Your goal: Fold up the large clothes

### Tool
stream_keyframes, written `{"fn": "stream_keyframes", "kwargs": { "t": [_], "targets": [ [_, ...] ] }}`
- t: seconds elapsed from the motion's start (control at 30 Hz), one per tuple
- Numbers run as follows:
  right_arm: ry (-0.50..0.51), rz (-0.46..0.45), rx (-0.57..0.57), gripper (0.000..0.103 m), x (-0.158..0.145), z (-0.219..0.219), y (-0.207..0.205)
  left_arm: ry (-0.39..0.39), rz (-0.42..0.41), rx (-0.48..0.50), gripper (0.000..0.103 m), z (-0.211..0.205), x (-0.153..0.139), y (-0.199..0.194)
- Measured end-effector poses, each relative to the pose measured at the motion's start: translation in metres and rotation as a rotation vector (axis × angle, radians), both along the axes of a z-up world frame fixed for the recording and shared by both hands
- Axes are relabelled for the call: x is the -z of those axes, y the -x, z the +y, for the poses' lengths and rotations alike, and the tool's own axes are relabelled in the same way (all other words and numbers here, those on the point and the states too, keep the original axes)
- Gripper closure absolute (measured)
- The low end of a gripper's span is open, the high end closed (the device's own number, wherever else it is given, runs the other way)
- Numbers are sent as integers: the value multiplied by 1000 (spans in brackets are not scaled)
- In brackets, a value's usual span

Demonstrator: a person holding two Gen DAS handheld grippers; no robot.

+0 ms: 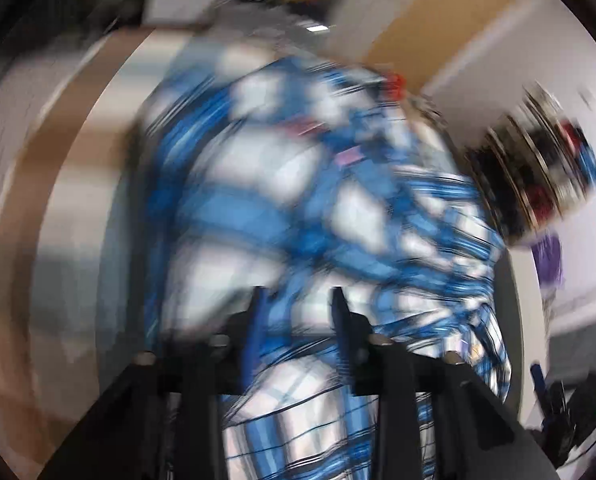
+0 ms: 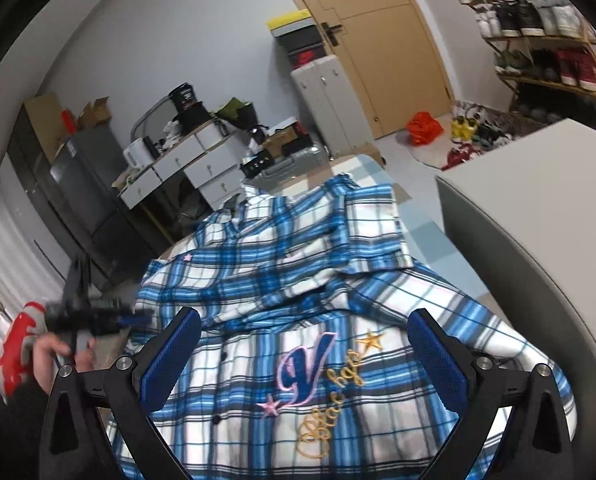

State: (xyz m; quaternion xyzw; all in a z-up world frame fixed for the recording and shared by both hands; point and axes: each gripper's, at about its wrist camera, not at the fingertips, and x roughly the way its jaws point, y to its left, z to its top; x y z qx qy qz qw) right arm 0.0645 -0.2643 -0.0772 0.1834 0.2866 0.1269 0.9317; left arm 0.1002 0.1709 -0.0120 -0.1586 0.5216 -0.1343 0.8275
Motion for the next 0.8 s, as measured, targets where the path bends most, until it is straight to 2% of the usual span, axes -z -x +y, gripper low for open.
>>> {"fn": "stream_keyframes", "kwargs": {
  "t": [0.03, 0.07, 0.13, 0.2, 0.3, 0.33, 0.37, 0.4, 0.5, 0.53, 0.57, 0.63, 0.67, 0.73, 0.8],
  "targets": [
    [-8, -3, -5, 0, -2, 3, 0, -39, -27, 35, 26, -15, -9, -6],
    [-19, -13, -10, 0, -4, 5, 1, -124, -73, 89, 17, -39, -25, -14],
    [-13, -40, -7, 0, -8, 10, 4, -262, -126, 182, 14, -80, -38, -27],
    [23, -67, -16, 0, -11, 14, 6, -470, -152, 314, 14, -134, -35, -46],
    [78, -102, -33, 0, -13, 18, 10, -750, -176, 465, 14, -186, -6, -64],
    [86, -104, -44, 0, -12, 19, 10, -820, -183, 498, 14, -194, 6, -70],
    [90, -102, -54, 0, -12, 19, 9, -897, -177, 493, 14, -196, 18, -79],
    [89, -99, -62, 0, -10, 18, 8, -903, -154, 501, 14, -195, 27, -86],
    [67, -93, -89, 0, -9, 16, 7, -823, -61, 540, 14, -183, 44, -100],
    [57, -89, -98, 0, -9, 16, 7, -796, -44, 543, 18, -179, 46, -103],
    [47, -88, -107, 0, -9, 16, 7, -763, -28, 542, 27, -172, 48, -106],
    [37, -92, -125, 0, -10, 17, 7, -721, 13, 521, 96, -160, 50, -115],
    [37, -96, -131, 0, -11, 18, 8, -686, 26, 500, 101, -152, 48, -119],
    [40, -100, -142, 0, -12, 21, 9, -603, 23, 493, 102, -137, 41, -122],
    [41, -100, -158, 0, -12, 26, 9, -582, 5, 476, 103, -125, 36, -123]
  ]
}}
